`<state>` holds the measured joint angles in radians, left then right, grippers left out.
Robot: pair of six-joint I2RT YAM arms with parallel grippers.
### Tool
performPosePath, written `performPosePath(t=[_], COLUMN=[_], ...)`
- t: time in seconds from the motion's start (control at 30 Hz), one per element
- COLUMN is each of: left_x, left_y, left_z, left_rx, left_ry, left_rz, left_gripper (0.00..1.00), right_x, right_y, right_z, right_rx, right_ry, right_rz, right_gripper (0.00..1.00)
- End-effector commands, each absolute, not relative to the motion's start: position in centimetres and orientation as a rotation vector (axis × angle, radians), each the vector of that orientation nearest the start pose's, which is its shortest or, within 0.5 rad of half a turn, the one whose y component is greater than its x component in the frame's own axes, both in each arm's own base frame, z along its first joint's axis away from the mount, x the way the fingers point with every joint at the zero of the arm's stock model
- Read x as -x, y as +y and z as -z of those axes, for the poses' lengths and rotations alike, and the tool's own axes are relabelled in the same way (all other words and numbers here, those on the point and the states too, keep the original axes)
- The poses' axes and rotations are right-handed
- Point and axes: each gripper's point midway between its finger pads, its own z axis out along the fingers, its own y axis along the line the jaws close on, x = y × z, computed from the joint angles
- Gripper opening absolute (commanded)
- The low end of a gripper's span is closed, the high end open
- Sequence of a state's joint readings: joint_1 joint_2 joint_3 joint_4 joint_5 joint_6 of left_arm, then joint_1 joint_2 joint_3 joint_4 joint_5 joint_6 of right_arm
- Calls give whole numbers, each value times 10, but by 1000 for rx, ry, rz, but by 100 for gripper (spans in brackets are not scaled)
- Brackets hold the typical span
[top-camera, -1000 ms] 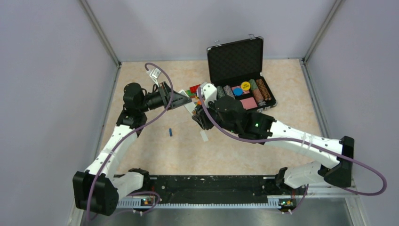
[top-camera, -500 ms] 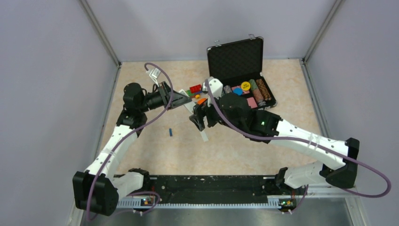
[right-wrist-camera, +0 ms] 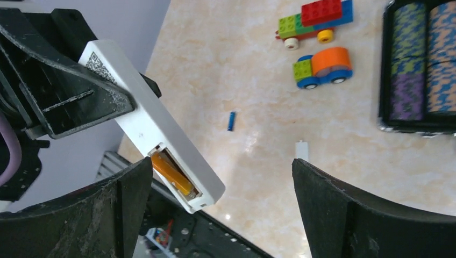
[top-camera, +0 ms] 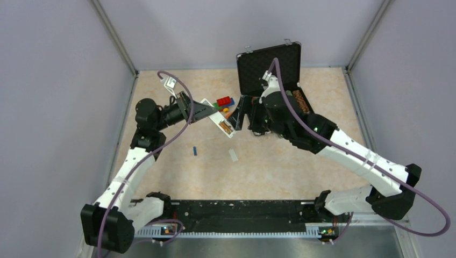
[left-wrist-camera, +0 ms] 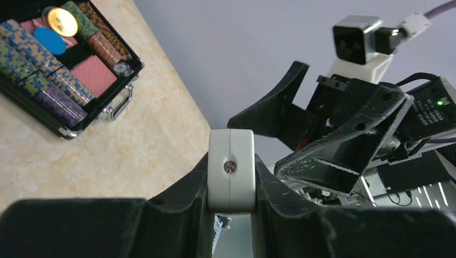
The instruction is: Load the batteries into the remote control
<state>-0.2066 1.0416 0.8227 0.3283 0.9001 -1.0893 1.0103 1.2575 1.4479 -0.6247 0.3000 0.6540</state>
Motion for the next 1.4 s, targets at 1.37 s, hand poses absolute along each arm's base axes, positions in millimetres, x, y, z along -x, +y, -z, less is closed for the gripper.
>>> performPosePath(t=[1.37], left_x=[-258], left_y=[-200], left_z=[-375], left_rx=[8], left_ry=[1610], left_rz=[1510], left_gripper=[0], right_x=[-226], right_y=[364], right_z=[-326], right_rx=[-303], right_ry=[2085], right_rz=[-1379], right_gripper=[88])
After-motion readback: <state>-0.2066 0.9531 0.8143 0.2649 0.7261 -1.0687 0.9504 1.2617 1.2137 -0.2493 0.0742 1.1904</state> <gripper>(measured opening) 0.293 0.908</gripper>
